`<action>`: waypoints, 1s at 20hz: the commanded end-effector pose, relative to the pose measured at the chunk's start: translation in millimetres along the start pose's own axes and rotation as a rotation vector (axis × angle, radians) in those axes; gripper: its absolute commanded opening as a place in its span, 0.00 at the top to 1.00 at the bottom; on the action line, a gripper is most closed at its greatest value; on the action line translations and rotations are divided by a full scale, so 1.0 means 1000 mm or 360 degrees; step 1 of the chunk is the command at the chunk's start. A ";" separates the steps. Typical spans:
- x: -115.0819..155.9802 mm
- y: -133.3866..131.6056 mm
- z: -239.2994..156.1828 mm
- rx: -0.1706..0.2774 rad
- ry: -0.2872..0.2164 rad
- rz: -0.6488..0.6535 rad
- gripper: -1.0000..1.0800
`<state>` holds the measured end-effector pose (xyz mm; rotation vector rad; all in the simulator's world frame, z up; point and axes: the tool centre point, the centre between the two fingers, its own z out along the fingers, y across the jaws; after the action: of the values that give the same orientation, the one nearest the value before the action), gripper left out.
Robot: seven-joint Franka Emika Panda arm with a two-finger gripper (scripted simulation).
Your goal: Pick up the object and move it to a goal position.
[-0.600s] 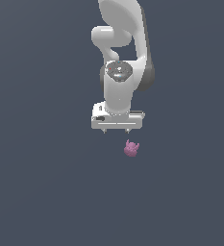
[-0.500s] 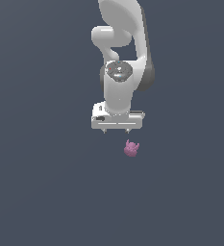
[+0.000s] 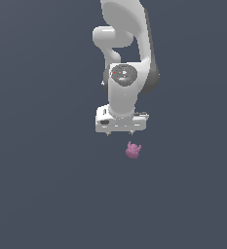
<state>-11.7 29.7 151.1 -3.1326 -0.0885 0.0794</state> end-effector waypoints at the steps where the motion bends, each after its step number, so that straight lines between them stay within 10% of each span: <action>1: 0.000 -0.001 0.000 0.0001 -0.0003 -0.0007 0.04; 20: 0.014 -0.024 0.021 0.0000 0.0028 0.0257 0.04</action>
<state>-1.4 50.5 133.0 -3.1349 0.1248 0.0570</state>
